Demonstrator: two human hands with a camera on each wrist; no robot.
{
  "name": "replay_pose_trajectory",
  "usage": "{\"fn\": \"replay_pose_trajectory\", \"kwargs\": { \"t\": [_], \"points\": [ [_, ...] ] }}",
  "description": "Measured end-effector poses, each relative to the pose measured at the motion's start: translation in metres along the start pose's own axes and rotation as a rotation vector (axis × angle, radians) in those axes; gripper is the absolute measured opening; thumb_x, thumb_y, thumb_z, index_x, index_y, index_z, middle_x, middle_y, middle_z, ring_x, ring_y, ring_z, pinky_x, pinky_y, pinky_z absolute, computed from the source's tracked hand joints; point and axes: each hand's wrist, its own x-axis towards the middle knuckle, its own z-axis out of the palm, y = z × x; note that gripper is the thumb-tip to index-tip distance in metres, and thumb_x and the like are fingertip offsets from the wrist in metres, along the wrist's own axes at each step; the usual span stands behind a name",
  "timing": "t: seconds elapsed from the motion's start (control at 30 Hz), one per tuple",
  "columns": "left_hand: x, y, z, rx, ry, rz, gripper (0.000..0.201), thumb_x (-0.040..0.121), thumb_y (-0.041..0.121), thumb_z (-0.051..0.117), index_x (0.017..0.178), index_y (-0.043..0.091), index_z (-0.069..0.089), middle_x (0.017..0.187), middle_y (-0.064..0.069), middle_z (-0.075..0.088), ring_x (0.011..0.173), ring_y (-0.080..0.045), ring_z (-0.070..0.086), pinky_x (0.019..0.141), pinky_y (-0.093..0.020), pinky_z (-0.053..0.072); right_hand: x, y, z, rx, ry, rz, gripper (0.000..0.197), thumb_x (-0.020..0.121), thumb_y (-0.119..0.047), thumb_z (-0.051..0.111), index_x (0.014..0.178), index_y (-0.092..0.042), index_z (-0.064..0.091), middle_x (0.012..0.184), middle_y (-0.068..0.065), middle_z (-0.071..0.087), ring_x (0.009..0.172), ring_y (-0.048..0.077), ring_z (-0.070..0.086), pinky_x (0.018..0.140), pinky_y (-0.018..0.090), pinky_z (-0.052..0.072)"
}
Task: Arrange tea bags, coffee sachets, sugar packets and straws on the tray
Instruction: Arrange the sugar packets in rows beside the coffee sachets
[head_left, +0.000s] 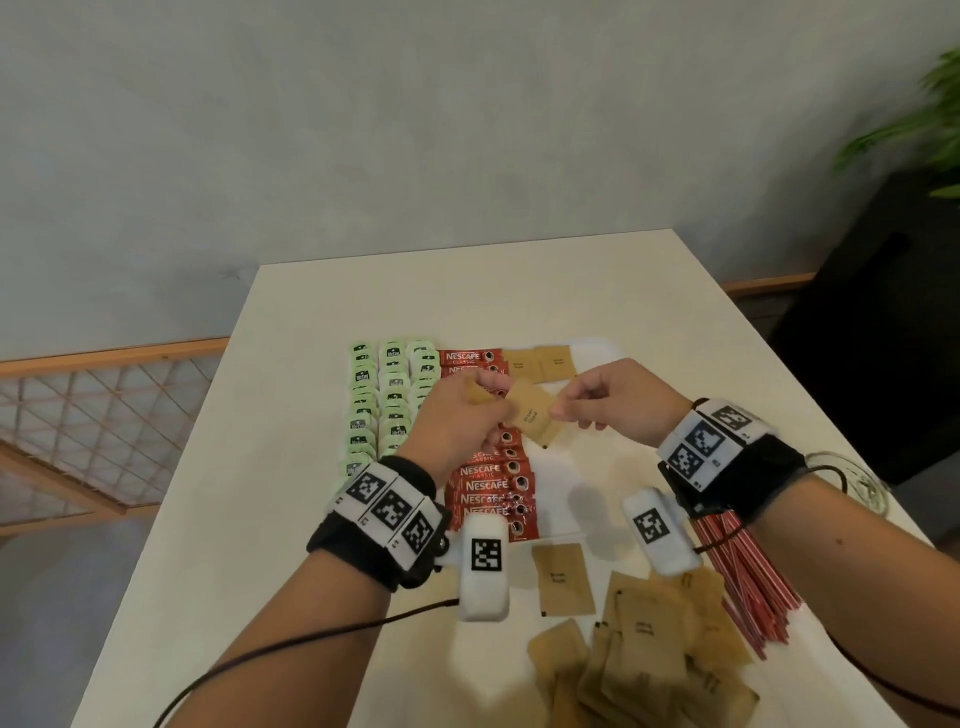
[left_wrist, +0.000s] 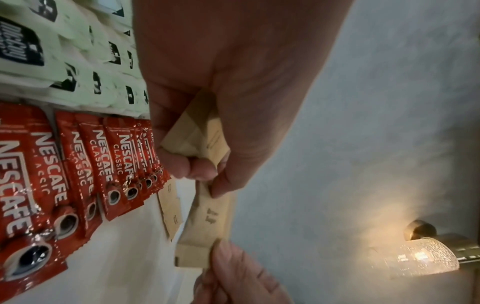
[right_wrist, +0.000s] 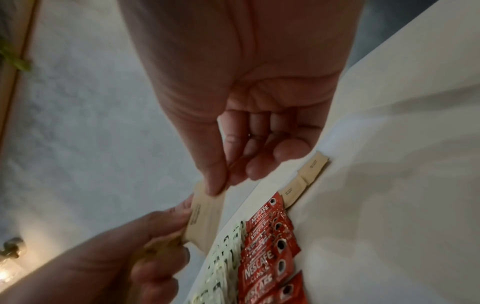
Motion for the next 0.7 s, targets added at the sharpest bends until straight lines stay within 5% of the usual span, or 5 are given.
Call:
{"fn": "replay_pose_trajectory", "kwargs": {
  "t": [0.1,0.3,0.5,0.7],
  "points": [
    [0.001,0.003,-0.001,0.040,0.000,0.025,0.022,0.088,0.004,0.068,0.109,0.010,0.063,0.055,0.001,0.059,0.040,-0.009,0.048,0.043,-0.021,0.043,-0.009,0.001,0.002,-0.030,-0.068,0.007,0.007,0.079,-0.023,0.079,0.074,-0.020,0.075,0.067,-0.002,0.065,0.063,0.007,0.057,0.064,0.022,0.047],
    [0.003,0.004,0.007,0.002,0.008,-0.016,0.023,0.091,0.004,0.063,0.111,0.014,0.058,0.087,-0.014,0.069,0.054,-0.010,0.058,0.053,-0.024,0.052,-0.010,0.009,0.003,-0.018,-0.039,0.017,0.005,0.081,-0.019,0.077,0.078,-0.016,0.075,0.066,-0.003,0.067,0.062,0.006,0.059,0.063,0.022,0.048],
    [0.005,-0.007,-0.004,-0.235,-0.040,-0.188,0.028,0.098,-0.005,0.046,0.125,0.002,0.051,0.119,-0.017,0.067,0.091,-0.020,0.068,0.077,-0.026,0.058,0.012,0.040,-0.001,0.162,0.150,0.320,0.022,0.083,-0.011,0.075,0.099,0.002,0.068,0.069,0.006,0.064,0.056,0.014,0.057,0.055,0.024,0.055],
    [0.006,-0.012,-0.012,-0.187,-0.022,-0.147,0.028,0.103,0.009,0.043,0.116,0.009,0.068,0.114,-0.008,0.071,0.108,-0.022,0.067,0.095,-0.034,0.053,0.049,0.035,0.008,0.276,0.226,0.477,0.016,0.087,-0.007,0.070,0.097,0.004,0.064,0.074,0.013,0.063,0.056,0.018,0.057,0.050,0.026,0.057]
  ]
}}
